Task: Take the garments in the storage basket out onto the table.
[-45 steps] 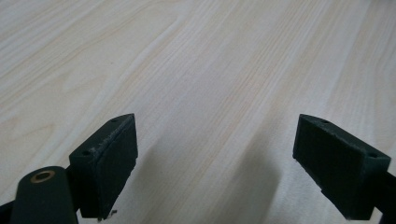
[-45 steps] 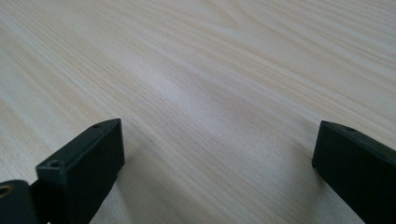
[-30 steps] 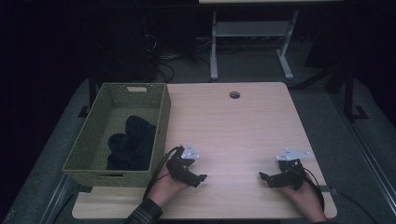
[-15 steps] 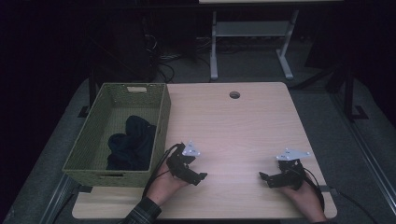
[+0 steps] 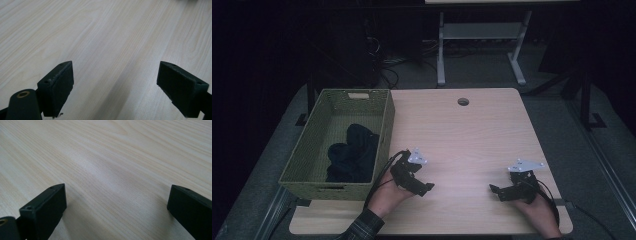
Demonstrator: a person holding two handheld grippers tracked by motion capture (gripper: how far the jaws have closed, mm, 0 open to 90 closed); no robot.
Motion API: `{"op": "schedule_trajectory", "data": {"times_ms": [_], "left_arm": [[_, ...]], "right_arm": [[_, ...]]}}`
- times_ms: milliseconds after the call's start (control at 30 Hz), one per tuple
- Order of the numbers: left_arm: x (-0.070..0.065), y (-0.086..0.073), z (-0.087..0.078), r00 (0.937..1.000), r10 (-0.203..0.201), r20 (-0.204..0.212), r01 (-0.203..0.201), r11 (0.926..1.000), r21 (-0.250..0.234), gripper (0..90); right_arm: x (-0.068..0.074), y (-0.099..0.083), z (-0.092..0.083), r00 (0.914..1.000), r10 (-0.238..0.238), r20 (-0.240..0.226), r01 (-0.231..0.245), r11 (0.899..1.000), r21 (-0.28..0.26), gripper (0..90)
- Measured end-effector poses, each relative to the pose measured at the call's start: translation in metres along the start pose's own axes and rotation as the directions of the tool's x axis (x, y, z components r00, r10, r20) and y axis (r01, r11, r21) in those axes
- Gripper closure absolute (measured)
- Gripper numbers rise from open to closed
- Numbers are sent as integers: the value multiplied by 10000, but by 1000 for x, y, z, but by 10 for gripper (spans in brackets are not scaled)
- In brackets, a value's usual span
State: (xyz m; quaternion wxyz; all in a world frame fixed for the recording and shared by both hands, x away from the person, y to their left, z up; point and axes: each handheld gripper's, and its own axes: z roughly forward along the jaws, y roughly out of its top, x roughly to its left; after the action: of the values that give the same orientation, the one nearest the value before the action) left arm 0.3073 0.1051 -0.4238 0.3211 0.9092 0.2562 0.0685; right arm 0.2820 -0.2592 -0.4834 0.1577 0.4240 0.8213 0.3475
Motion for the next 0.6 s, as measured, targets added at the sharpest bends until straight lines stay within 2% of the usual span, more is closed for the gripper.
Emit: {"op": "schedule_trajectory", "data": {"times_ms": [600], "left_arm": [[1,15,-6,9993,74,378,-84,9996,282,138]], "right_arm": [[0,0,0,10000,1,0,-1,10000,1,20]]}}
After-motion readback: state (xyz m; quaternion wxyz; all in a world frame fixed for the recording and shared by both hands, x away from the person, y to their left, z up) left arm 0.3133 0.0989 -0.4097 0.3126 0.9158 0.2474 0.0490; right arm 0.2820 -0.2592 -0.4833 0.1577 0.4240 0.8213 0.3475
